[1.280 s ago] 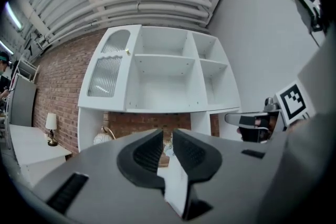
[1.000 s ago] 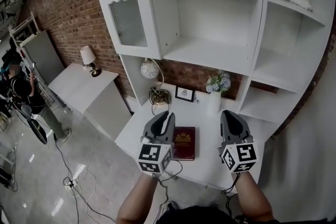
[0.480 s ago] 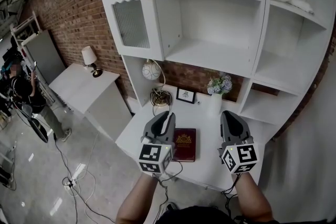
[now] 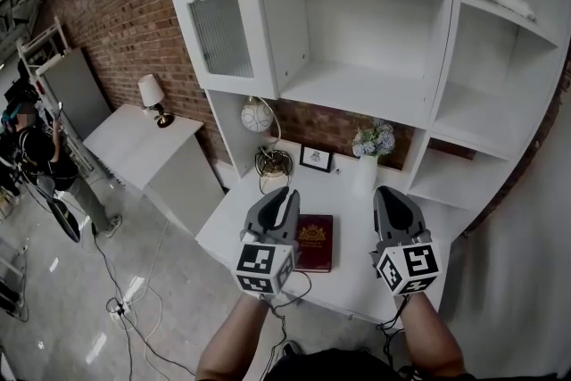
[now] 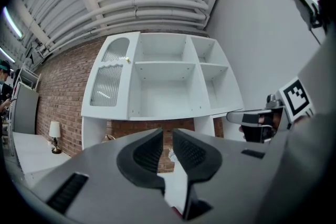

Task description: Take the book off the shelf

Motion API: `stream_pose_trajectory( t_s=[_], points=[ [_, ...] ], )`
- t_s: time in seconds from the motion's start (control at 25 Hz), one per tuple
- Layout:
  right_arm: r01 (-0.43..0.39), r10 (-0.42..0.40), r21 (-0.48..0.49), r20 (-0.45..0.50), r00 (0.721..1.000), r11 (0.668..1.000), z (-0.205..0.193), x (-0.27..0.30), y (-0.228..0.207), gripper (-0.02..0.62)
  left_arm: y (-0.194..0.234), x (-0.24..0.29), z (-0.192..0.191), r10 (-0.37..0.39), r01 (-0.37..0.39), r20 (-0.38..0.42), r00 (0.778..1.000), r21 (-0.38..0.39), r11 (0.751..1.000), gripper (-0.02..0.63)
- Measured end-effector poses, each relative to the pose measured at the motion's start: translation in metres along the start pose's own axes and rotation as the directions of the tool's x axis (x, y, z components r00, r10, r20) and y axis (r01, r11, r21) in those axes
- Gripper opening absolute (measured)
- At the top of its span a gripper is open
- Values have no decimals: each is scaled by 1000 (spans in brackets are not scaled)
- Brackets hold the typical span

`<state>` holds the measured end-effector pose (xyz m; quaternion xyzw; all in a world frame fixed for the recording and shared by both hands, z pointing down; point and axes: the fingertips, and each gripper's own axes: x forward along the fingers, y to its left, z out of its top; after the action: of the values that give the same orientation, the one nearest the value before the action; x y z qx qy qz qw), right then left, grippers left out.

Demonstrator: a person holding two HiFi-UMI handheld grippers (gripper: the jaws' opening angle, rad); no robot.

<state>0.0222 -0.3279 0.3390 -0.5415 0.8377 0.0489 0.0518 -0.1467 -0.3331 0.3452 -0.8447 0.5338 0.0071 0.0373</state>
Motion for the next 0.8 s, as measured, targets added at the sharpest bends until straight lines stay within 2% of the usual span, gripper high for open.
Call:
stream_pose_trajectory(
  t_s=[0.4,0.8],
  points=[
    [-18,18,-1,2,1000,1000,2,-5,-3,12,-8,-1,2,12,-12,-1,1000,15,1000,55],
    [-29,29,44,1,1000,999,0,-15,-18,9,-27,-2,-4,24,-24,-28,999,15,1000,55]
  ],
)
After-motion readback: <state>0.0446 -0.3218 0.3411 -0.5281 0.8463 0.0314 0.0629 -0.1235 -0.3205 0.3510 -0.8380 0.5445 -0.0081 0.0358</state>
